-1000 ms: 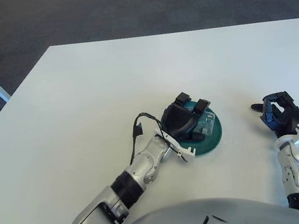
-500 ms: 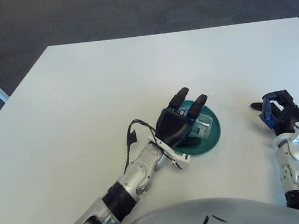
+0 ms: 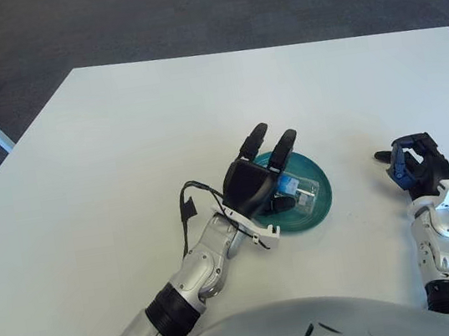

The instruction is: Put the bottle into the plate.

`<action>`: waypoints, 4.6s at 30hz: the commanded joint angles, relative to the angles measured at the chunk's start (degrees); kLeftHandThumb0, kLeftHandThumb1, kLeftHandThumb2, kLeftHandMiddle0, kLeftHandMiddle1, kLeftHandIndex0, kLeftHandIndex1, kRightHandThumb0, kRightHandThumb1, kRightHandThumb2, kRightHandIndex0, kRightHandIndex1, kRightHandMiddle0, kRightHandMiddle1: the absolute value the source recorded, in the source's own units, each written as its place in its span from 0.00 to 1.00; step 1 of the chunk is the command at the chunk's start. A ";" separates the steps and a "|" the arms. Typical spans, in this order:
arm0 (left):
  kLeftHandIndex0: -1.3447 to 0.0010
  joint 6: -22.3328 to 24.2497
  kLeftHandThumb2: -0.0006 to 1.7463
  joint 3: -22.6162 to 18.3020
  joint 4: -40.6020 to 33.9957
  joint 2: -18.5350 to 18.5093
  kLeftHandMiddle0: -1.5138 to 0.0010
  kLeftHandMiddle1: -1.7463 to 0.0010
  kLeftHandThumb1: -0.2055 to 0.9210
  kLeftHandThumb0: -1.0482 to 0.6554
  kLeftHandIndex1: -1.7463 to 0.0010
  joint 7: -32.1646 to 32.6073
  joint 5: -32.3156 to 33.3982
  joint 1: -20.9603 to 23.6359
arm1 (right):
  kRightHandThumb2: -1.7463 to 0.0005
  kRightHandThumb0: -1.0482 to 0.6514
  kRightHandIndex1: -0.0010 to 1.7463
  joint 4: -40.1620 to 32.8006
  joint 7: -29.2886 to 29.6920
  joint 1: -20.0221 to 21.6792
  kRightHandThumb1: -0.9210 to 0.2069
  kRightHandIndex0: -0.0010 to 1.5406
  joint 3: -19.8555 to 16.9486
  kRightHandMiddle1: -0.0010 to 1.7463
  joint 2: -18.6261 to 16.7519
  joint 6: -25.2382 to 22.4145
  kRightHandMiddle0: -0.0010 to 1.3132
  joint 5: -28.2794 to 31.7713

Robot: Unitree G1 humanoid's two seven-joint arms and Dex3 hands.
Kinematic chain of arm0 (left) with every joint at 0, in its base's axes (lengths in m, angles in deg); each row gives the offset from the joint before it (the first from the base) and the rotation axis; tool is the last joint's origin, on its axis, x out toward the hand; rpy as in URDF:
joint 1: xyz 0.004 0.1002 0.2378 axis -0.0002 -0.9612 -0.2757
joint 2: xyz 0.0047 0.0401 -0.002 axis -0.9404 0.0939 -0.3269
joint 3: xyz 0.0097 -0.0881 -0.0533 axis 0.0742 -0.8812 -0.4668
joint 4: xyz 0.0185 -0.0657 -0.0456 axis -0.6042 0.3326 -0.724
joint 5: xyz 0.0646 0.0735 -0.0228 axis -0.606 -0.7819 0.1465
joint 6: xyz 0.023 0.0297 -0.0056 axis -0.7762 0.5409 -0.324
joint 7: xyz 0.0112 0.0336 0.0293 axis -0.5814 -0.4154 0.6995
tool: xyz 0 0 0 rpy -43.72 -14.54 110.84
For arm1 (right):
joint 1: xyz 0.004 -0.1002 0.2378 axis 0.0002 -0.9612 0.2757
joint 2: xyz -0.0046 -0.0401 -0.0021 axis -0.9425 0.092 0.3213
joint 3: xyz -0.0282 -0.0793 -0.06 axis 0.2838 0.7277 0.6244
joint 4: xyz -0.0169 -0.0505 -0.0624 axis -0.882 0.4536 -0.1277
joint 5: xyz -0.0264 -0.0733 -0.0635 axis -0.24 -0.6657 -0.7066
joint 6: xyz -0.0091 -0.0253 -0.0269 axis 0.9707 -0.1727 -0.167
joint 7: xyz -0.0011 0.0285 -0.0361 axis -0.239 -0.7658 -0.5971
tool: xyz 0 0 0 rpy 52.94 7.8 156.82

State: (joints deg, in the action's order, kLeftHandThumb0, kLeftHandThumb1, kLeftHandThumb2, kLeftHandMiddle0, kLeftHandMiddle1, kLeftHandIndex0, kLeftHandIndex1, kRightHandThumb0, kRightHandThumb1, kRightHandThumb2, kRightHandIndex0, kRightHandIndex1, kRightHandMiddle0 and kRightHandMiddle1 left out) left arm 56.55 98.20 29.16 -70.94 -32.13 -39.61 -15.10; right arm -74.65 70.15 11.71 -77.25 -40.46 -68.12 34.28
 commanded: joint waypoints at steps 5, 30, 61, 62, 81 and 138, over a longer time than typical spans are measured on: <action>0.99 1.99 0.62 -3.94 -0.53 4.51 0.82 0.99 1.00 0.00 0.66 2.23 5.64 -2.76 | 0.55 0.39 0.65 1.36 -0.35 0.15 0.19 0.27 -0.07 0.97 -0.30 -0.05 0.27 0.33; 0.64 -10.99 0.54 -23.11 2.68 12.43 0.49 0.05 0.68 0.37 0.05 11.05 40.04 -6.69 | 0.67 0.41 0.65 -0.33 -0.27 -0.65 0.07 0.31 1.34 0.96 -1.74 -1.59 0.23 0.44; 0.67 -22.12 0.59 -28.72 11.26 9.15 0.44 0.18 0.67 0.37 0.00 6.11 47.97 -9.56 | 0.61 0.61 0.83 4.16 -2.43 1.87 0.18 0.26 2.70 0.93 -1.36 1.31 0.30 -0.01; 0.67 -22.53 0.59 -28.88 11.70 9.08 0.44 0.19 0.67 0.37 0.00 6.06 48.15 -9.67 | 0.61 0.61 0.83 4.17 -2.48 1.85 0.18 0.25 2.67 0.92 -1.33 1.32 0.31 0.02; 0.60 -34.37 0.69 -34.44 30.14 14.98 0.40 0.12 0.55 0.35 0.00 2.78 62.14 -8.65 | 0.68 0.61 0.81 -0.14 -5.44 -0.31 0.13 0.25 3.23 0.91 -2.55 -1.36 0.31 3.31; 0.61 -24.95 0.68 -28.99 17.65 18.98 0.43 0.14 0.56 0.35 0.00 2.19 65.69 -19.01 | 0.78 0.61 0.82 -1.60 -11.54 -4.65 0.00 0.29 9.83 0.93 -4.59 -2.33 0.14 2.42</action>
State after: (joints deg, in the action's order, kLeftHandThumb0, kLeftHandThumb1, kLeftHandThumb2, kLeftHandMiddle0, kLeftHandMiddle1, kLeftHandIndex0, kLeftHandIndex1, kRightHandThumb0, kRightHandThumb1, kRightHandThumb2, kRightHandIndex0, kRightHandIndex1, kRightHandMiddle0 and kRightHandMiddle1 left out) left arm 28.62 68.71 44.98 -54.92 -29.97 25.70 -31.06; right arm -77.77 58.34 9.13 -68.23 -44.07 -68.09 36.72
